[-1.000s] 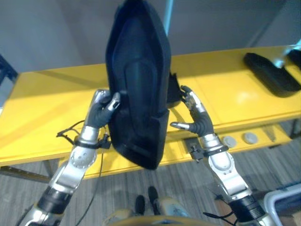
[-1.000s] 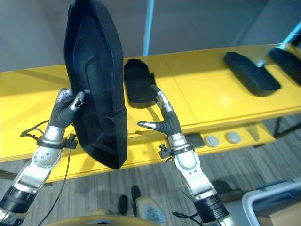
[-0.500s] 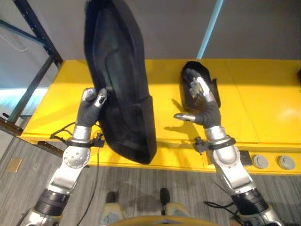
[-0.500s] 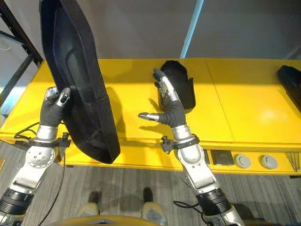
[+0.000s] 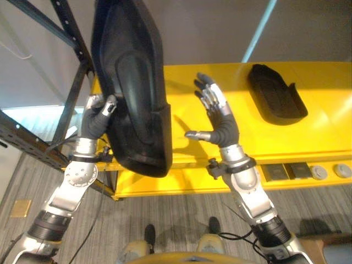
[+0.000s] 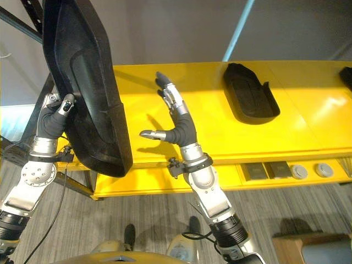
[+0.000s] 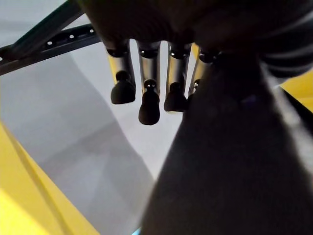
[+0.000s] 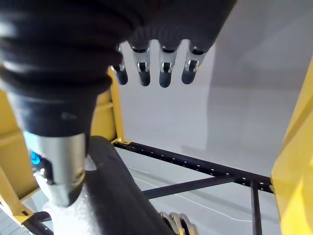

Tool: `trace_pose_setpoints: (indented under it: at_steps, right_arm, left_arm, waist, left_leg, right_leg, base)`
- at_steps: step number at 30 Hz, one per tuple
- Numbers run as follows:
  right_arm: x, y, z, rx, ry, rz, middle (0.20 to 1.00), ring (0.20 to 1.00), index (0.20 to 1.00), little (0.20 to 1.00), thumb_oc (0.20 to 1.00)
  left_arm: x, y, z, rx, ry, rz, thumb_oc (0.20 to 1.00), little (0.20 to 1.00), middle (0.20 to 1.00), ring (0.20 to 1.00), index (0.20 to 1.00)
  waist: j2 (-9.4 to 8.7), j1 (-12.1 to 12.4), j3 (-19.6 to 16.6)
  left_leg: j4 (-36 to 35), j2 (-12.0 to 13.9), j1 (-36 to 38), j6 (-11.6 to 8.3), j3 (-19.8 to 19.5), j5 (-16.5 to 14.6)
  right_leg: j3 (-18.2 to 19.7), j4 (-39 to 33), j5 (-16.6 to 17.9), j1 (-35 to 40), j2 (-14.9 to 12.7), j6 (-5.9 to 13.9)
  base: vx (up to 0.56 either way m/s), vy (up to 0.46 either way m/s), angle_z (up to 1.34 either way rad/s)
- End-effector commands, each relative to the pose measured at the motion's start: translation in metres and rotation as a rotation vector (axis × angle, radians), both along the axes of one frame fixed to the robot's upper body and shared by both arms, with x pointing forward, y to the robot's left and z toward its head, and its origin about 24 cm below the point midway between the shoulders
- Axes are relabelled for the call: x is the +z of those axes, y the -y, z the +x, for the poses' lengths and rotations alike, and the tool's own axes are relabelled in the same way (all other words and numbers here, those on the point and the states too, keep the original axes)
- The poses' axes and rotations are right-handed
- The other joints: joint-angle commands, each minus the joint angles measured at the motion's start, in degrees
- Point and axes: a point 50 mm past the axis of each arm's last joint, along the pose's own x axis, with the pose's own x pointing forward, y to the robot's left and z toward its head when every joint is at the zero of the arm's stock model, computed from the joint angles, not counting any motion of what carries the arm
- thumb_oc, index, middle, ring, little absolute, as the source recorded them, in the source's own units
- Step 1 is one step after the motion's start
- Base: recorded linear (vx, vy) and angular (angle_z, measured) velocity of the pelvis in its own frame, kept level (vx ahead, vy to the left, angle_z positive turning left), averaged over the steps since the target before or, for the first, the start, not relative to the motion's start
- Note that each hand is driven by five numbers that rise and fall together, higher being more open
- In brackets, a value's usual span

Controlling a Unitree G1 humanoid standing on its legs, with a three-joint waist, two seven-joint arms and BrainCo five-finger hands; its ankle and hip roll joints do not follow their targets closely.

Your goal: Move parts from the plastic box to the shelf.

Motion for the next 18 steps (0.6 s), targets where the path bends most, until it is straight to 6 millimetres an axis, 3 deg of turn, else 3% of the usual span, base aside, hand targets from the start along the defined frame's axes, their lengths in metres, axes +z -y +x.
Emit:
trace_pose_setpoints:
  at_steps: [1, 2, 3, 7, 12, 15, 18]
  right_arm:
    - [0.016, 0.014, -0.010, -0.026, 0.123, -0.060, 1.000, 1.000, 1.000, 1.000, 1.000]
    - [0.015, 0.023, -0.015, -0.047, 0.124, -0.076, 1.000, 1.000, 1.000, 1.000, 1.000]
    - [0.013, 0.029, -0.018, -0.061, 0.115, -0.076, 1.000, 1.000, 1.000, 1.000, 1.000]
    - [0.008, 0.042, -0.024, -0.105, 0.088, -0.095, 1.000, 1.000, 1.000, 1.000, 1.000]
    - [-0.001, 0.053, -0.027, -0.122, 0.025, -0.130, 1.000, 1.000, 1.000, 1.000, 1.000]
    - [-0.002, 0.054, -0.027, -0.117, 0.015, -0.141, 1.000, 1.000, 1.000, 1.000, 1.000]
    - [0.001, 0.048, -0.026, -0.063, 0.026, -0.142, 1.000, 1.000, 1.000, 1.000, 1.000]
  left_arm:
    - [0.019, -0.009, -0.005, 0.051, 0.126, -0.002, 0.200, 0.200, 0.200, 0.200, 0.200]
    - [0.015, -0.016, -0.002, 0.094, 0.097, 0.030, 0.200, 0.200, 0.200, 0.200, 0.200]
    - [0.014, -0.019, 0.000, 0.111, 0.086, 0.036, 0.200, 0.200, 0.200, 0.200, 0.200]
    - [0.007, -0.026, 0.003, 0.156, 0.049, 0.072, 0.200, 0.200, 0.200, 0.200, 0.200]
    - [-0.017, -0.046, 0.010, 0.280, -0.073, 0.030, 0.200, 0.200, 0.200, 0.200, 0.200]
    - [-0.023, -0.049, 0.015, 0.299, -0.113, 0.036, 0.200, 0.200, 0.200, 0.200, 0.200]
    - [-0.022, -0.048, 0.033, 0.293, -0.131, -0.042, 0.200, 0.200, 0.200, 0.200, 0.200]
  waist:
    - [3.01, -1.5, -2.1]
    - [2.85, -2.2, -2.6]
    - [2.68, -2.7, -2.7]
    - [1.91, -3.2, -2.9]
    - [1.83, -4.6, -3.0]
    - [2.12, -5.3, -2.9]
    - [2.66, -6.4, -1.9]
  left_leg:
    - [-6.4, 4.3, 3.5, -1.66, -1.9, -3.7]
    - [-7.5, 3.5, 3.4, -1.60, -2.3, -3.0]
    - [-7.6, 3.1, 3.2, -1.55, -2.6, -3.0]
    - [-7.6, 2.4, 3.0, -1.49, -3.4, -3.6]
    - [-7.6, 2.8, 3.3, -1.61, -2.2, -4.1]
    - [-7.6, 3.0, 3.5, -1.80, -1.8, -4.2]
    - [-7.6, 3.3, 2.8, -2.00, -1.3, -3.9]
  right_leg:
    - [1.7, 1.5, -17.3, 4.5, 9.1, 0.75]
    - [3.7, 1.4, -19.0, 4.6, 13.2, 0.04]
    - [5.0, 0.8, -19.3, 4.7, 14.9, -0.79]
    - [6.3, -2.3, -18.8, 6.1, 15.7, -1.58]
    - [6.9, -5.6, -17.4, 6.7, 16.1, -1.60]
    - [7.1, -6.7, -17.1, 7.1, 16.2, -1.61]
    - [7.5, -7.1, -16.8, 6.3, 16.5, -1.52]
  base:
    - [0.03, 0.175, -0.34]
    - [0.06, 0.119, -0.07]
    - [0.03, 0.118, 0.05]
    - [0.03, -0.026, 0.13]
    - [0.05, -0.069, 0.00]
    - [0.04, -0.040, -0.06]
    - [-0.04, -0.035, -0.06]
